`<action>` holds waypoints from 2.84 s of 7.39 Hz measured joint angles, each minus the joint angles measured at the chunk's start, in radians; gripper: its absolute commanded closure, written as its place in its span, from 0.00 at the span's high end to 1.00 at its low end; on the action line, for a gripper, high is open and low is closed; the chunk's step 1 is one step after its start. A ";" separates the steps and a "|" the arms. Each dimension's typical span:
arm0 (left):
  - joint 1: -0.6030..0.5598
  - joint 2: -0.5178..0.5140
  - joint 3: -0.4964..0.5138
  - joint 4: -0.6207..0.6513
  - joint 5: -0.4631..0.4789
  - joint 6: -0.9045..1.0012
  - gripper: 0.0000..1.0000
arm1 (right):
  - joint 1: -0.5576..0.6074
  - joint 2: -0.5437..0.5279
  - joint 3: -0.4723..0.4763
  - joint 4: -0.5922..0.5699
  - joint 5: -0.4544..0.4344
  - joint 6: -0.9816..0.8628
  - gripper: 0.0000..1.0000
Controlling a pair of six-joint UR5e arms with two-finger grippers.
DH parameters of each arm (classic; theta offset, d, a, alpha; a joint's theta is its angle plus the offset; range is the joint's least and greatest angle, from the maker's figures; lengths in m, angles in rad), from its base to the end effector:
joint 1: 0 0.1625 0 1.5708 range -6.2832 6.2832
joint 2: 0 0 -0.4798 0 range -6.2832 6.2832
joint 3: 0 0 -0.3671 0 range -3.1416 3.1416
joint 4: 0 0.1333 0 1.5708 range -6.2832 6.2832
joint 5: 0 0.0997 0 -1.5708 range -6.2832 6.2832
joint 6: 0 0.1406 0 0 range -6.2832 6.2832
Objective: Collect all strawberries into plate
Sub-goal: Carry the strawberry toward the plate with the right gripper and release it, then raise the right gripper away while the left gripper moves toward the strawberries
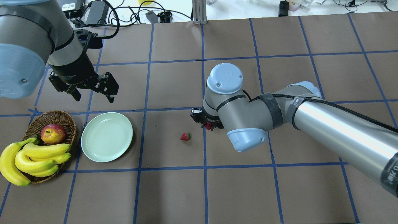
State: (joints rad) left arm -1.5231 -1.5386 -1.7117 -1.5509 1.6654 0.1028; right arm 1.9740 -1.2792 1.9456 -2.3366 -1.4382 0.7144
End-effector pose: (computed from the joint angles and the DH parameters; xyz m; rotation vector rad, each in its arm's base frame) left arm -0.0991 -0.4416 0.4540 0.0904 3.0492 0.1460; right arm 0.3514 -0.4367 0.2663 0.4516 2.9421 -0.0208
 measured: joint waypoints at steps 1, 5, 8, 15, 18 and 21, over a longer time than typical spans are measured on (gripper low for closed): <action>0.000 0.000 0.000 0.001 -0.001 0.000 1.00 | 0.018 0.016 -0.032 -0.007 0.014 0.060 0.14; 0.000 -0.001 -0.001 0.000 -0.001 0.000 1.00 | 0.074 0.137 -0.139 -0.057 0.074 0.280 0.58; 0.001 -0.001 -0.001 0.000 -0.001 0.000 1.00 | 0.086 0.164 -0.167 -0.051 0.072 0.335 1.00; 0.003 -0.006 0.001 0.001 -0.010 -0.001 1.00 | -0.074 0.022 -0.168 0.243 -0.107 -0.108 1.00; 0.004 -0.029 -0.001 0.002 -0.008 -0.004 1.00 | -0.344 -0.138 -0.232 0.412 -0.130 -0.556 1.00; -0.013 -0.066 -0.044 0.088 -0.033 -0.019 1.00 | -0.358 -0.178 -0.570 0.753 -0.089 -0.676 1.00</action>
State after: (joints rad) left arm -1.5356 -1.6042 -1.7554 -1.4629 1.6328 0.0842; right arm 1.6162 -1.4574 1.3761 -1.5833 -1.5273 0.0384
